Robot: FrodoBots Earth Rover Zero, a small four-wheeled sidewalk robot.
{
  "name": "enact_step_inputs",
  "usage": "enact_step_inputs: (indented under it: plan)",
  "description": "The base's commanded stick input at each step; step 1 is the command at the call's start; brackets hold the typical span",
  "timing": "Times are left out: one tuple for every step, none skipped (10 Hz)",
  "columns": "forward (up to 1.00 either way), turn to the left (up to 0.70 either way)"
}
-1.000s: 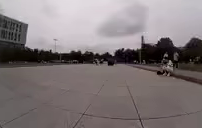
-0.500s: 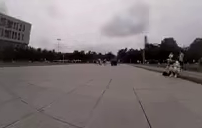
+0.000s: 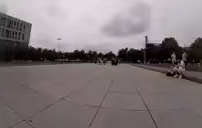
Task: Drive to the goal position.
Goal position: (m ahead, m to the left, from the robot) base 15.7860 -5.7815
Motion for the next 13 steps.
enact_step_inputs:
  plan:
    - [0.34, 0.01]
    - [0.09, 0.00]
    - [0.00, 0.00]
    - [0.00, 0.00]
    - [0.00, 0.00]
    - [0.00, 0.00]
    - [0.00, 0.00]
    - [0.00, 0.00]
    - [0.00, 0.00]
    - [0.00, 0.00]
    - [0.00, 0.00]
    - [0.06, 0.00]
    - [0.20, 0.01]
